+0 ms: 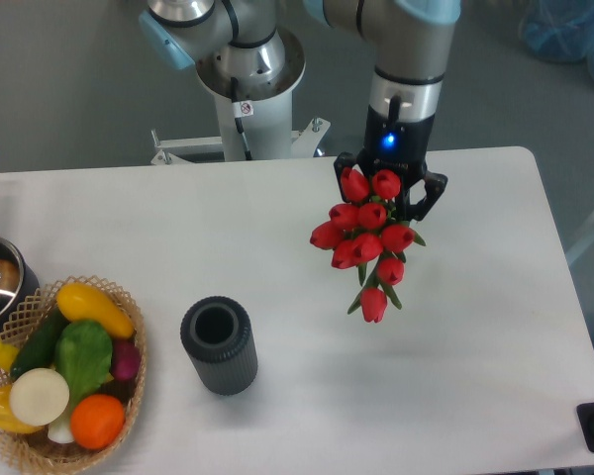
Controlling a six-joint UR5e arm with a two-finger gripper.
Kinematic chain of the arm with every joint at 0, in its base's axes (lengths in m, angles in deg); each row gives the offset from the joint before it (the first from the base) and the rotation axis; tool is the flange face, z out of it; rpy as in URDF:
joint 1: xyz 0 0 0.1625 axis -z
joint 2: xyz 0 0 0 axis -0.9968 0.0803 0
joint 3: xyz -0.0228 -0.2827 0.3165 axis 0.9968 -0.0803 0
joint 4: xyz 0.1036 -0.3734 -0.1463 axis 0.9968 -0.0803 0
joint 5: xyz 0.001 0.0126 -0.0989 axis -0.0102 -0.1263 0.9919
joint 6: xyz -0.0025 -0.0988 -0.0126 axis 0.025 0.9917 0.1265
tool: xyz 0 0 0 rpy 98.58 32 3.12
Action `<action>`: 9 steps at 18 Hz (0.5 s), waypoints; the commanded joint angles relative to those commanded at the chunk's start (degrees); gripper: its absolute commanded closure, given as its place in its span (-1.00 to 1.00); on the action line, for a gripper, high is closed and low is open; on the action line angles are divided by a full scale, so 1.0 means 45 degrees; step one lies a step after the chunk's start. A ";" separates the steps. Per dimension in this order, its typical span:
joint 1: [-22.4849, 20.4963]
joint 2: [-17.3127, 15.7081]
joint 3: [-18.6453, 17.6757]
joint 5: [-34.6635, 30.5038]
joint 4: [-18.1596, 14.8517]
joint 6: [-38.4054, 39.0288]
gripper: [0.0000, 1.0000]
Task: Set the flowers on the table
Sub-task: 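Swing the gripper with the tulips away from the black vase and lower, then lower the tulips onto the table and open the gripper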
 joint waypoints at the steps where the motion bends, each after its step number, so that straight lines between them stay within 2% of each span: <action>1: 0.0000 0.0137 0.0000 -0.0175 -0.0061 0.0000 -0.03; 9: 0.0195 0.1581 0.0000 -0.0587 -0.0159 0.0039 -0.04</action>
